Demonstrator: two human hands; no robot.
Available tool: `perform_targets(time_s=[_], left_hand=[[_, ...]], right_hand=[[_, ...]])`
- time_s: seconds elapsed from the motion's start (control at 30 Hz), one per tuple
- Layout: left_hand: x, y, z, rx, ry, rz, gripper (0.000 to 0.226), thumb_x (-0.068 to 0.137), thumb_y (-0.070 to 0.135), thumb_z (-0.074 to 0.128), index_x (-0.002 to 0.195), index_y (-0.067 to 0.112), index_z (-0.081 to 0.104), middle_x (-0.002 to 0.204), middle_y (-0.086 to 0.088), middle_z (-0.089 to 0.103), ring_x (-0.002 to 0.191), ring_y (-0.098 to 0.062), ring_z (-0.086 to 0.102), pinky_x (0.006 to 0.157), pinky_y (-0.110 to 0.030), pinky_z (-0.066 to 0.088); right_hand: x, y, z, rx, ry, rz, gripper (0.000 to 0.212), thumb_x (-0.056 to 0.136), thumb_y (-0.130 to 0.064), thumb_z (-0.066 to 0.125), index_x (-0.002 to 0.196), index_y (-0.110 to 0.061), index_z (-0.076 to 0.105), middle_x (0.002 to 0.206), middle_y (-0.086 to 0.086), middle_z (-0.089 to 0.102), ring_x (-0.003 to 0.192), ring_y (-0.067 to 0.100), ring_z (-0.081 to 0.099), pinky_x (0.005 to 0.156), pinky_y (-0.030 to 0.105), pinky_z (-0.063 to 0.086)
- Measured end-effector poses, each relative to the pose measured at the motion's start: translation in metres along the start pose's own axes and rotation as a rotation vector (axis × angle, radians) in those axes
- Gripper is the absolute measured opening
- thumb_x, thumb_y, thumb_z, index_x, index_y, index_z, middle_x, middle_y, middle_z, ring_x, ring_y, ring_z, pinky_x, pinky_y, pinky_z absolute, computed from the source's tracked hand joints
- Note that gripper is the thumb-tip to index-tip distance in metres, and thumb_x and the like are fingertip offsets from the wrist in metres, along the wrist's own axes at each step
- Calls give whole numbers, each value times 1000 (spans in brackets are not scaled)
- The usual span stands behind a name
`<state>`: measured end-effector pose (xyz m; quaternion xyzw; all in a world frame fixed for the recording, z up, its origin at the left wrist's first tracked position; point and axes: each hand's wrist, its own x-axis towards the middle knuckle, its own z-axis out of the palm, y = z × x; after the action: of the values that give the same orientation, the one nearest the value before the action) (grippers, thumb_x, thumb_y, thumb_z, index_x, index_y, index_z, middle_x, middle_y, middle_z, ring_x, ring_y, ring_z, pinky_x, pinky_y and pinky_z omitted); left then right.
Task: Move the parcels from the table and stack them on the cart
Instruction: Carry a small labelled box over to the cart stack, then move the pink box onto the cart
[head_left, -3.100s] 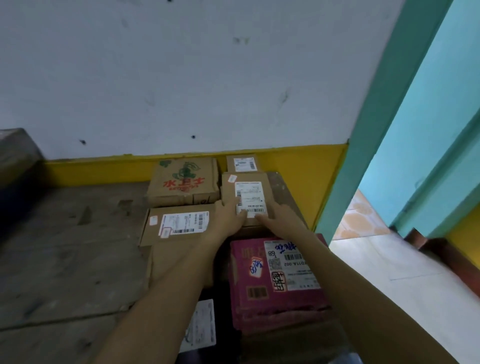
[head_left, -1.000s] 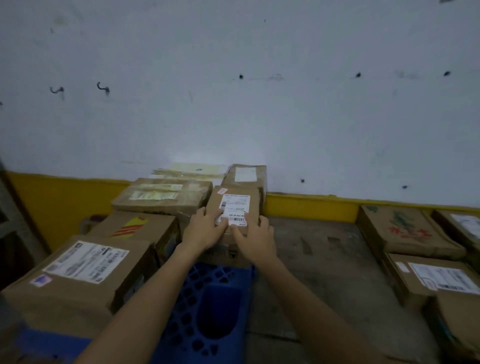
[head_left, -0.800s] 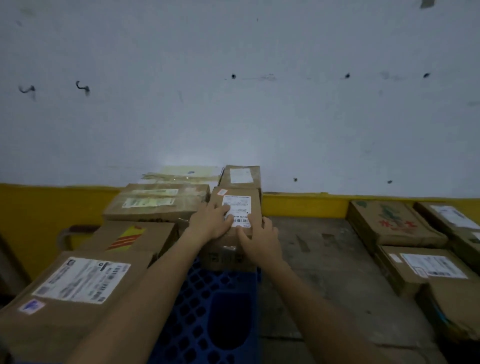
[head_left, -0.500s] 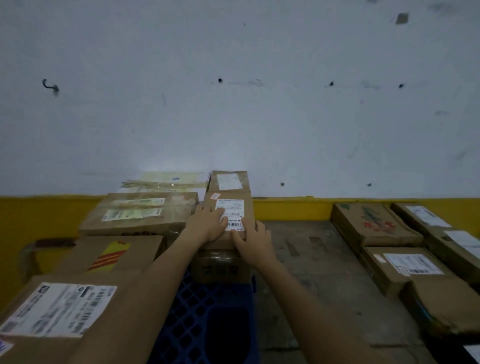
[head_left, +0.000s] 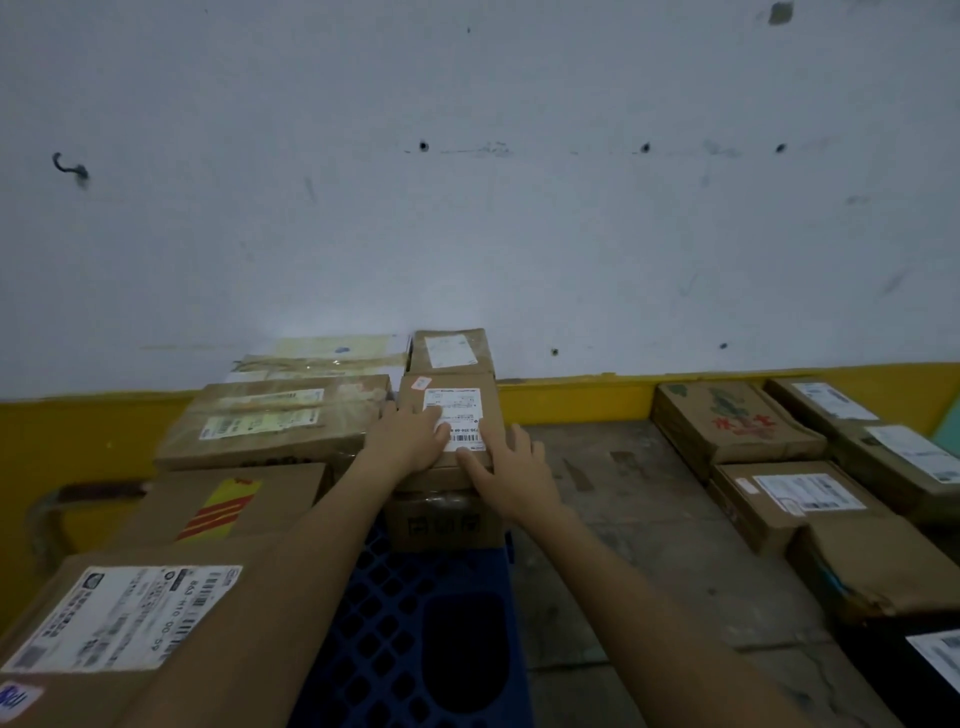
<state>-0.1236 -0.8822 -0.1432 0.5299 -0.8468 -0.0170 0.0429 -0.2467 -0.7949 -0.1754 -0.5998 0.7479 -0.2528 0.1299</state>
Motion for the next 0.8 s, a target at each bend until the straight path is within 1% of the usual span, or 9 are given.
perform_targets(time_s=[0.07,0.13,0.2,0.27,0.3,0.4,0.57,0.7,0.8], left_hand=[[-2,3,-5,-4,32,14,51,99,43,25,145,23,29,155,-11,22,138,-33,27,110,-46,29],[-7,11,-11,-37,81,25,53,98,46,24,146,24,27,157,-6,19,142,-28,22,112,-45,26],[-17,26,-15,-45,154,61,52,98,45,26,144,22,32,153,-7,29,141,-26,25,111,-45,27],[-30,47,-17,-63,257,111,48,98,42,30,138,19,43,143,-8,45,133,-28,36,108,-43,27],[-36,60,-16,-113,286,121,46,98,41,32,135,18,45,139,-9,49,129,-29,40,106,-42,29],[-54,102,-14,-303,288,136,46,98,39,35,137,16,42,137,-10,49,124,-29,45,102,-41,36],[-75,195,-7,-338,355,216,48,98,37,37,141,16,39,141,-10,46,130,-27,40,103,-38,35],[-93,293,-5,-338,416,272,47,98,36,38,141,15,40,141,-9,47,129,-28,41,103,-37,34],[-112,368,0,-381,450,298,46,98,34,40,140,16,42,140,-9,47,127,-28,41,101,-35,34]], right_hand=[[-5,4,-13,-39,47,-34,63,93,-59,29,148,-32,14,156,11,10,139,34,13,108,46,23],[-11,13,-29,-89,88,-76,63,93,-59,30,148,-32,17,155,10,15,138,33,17,108,46,24],[-21,26,-46,-157,102,-112,62,94,-58,30,148,-30,19,155,10,18,138,32,19,108,46,24],[-33,42,-62,-194,121,-135,62,94,-57,31,148,-27,22,153,11,22,137,31,21,108,44,25],[-40,51,-70,-206,136,-146,61,95,-56,31,148,-26,23,152,10,25,137,30,24,108,43,26],[-65,81,-96,-234,180,-193,58,95,-52,34,146,-24,29,146,8,36,131,27,33,105,39,32],[-121,152,-148,-247,254,-232,53,96,-46,40,142,-21,38,138,7,46,125,25,41,101,37,36],[-172,224,-195,-285,254,-216,52,96,-46,39,142,-22,39,137,5,48,124,22,42,101,34,35],[-210,280,-232,-278,297,-190,49,96,-44,41,139,-20,44,134,4,51,121,21,46,98,33,38]])
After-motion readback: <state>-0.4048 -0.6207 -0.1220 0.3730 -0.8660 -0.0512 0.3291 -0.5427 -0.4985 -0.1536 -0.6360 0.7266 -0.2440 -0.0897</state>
